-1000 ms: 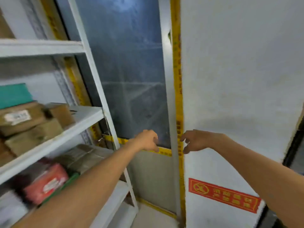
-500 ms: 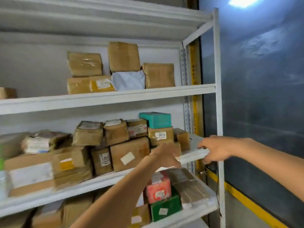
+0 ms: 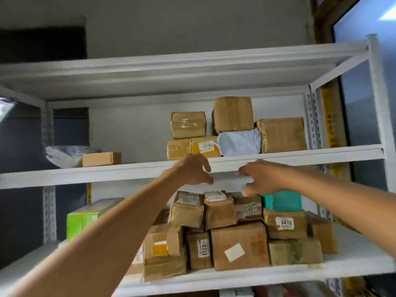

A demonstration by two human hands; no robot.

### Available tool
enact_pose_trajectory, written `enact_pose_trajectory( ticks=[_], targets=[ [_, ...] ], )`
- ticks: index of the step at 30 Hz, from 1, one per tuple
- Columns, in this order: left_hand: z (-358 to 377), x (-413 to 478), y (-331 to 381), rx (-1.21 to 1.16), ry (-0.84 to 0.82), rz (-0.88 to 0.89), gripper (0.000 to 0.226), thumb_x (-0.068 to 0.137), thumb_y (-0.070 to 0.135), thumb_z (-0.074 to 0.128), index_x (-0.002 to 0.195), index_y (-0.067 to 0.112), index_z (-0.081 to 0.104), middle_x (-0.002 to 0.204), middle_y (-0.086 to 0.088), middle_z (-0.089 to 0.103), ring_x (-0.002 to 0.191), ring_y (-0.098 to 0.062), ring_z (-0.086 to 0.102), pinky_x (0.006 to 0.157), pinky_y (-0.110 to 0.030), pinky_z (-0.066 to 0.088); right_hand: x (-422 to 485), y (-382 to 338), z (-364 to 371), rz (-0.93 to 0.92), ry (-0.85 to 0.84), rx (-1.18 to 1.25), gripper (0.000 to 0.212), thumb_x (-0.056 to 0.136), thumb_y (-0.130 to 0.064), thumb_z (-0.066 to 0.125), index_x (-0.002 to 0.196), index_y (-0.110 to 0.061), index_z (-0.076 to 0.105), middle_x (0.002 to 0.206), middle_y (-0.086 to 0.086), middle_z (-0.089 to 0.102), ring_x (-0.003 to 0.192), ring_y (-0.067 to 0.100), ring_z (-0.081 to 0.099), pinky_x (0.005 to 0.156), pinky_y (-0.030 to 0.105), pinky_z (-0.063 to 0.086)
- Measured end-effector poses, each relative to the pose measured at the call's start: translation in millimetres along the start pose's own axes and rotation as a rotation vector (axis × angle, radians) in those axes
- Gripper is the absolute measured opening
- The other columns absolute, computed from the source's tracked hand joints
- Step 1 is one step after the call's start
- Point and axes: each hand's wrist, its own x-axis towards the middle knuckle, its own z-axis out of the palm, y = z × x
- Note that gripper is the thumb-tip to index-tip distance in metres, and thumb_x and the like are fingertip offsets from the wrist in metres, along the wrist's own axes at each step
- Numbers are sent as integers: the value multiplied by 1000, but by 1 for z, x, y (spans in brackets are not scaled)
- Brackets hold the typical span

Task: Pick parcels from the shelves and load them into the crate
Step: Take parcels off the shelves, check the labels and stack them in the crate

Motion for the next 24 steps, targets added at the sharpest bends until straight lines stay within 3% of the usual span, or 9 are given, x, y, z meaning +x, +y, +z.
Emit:
enact_pose_trajectory(
  ticks=[3,5,8,12,19,22,24],
  targets=[
    [-25,13,-21,3,43,5,29,76,35,79,101,23,70,121,-2,60,111,-23,56,93,-34,48,22,-12,-14,-5,-17,-35,67,90,-40,60,149,-25,33,153,0,34,137,20,37,110,37,36],
    [-38,20,-37,36,72,2,33,78,35,78,107,21,72,121,-1,60,109,-23,57,95,-33,48,38,-20,-24,10,7,-41,67,90,-39,61,149,-25,32,152,2,34,135,22,39,107,36,39],
    [-48,31,-63,44,93,-13,35,80,36,76,110,20,71,123,0,62,108,-21,58,93,-30,48,66,-37,-38,11,107,-63,65,91,-36,62,148,-21,36,147,7,43,127,25,47,96,29,42],
    [-57,51,-95,14,121,-52,36,80,34,76,113,20,70,118,0,64,97,-18,56,87,-27,45,111,-54,-49,-19,226,-14,37,88,-32,66,120,-16,57,115,7,63,99,23,61,88,42,52],
    [-60,101,-124,-7,252,-143,36,78,33,77,110,19,69,88,2,57,81,-18,56,72,-30,49,175,-49,-57,24,345,27,40,87,-28,65,122,-12,53,115,8,59,103,25,58,88,43,52],
    [-58,122,-136,-49,333,-186,36,76,35,78,108,19,69,82,3,57,78,-19,59,69,-30,50,200,-42,-65,31,373,25,33,88,-25,64,115,-10,54,92,4,56,85,19,58,65,32,49],
    [-58,135,-144,-117,380,-204,42,74,38,80,110,21,68,91,0,59,84,-22,61,73,-31,51,217,-38,-74,36,405,45,34,87,-29,66,112,-9,52,91,5,57,82,19,58,64,31,49]
  ],
)
